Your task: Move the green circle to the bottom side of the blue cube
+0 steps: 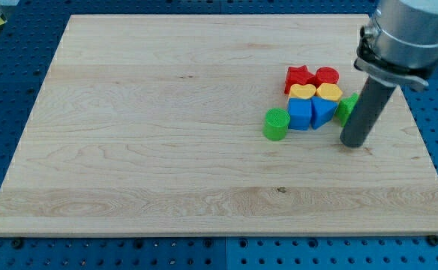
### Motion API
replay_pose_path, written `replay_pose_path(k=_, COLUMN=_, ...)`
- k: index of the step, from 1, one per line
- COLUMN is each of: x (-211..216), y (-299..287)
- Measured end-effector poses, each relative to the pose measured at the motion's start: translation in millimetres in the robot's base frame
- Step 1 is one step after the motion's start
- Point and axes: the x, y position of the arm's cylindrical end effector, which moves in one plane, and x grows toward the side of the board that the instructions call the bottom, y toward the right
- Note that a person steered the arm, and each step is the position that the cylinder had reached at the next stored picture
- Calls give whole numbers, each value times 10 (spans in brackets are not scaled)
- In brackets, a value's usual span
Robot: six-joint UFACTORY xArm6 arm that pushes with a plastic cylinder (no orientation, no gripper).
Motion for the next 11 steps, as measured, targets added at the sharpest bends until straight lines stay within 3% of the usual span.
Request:
replay_pose_path(k=2, x=529, y=-681)
replay_pose_path(k=3, x=495, y=-1357)
replay_pose_path(k=4, x=2, y=-1741)
replay_pose_path(k=5, x=-582, y=-1762)
replay_pose_path(k=6, x=-768, y=-1653)
replay_pose_path(k=7, x=-639, y=-1289)
replay_pose_path(k=8, x=-161, y=-1289)
replay_pose_path(k=9, x=36, y=-1270)
replay_pose_path(k=11, x=177, y=-838)
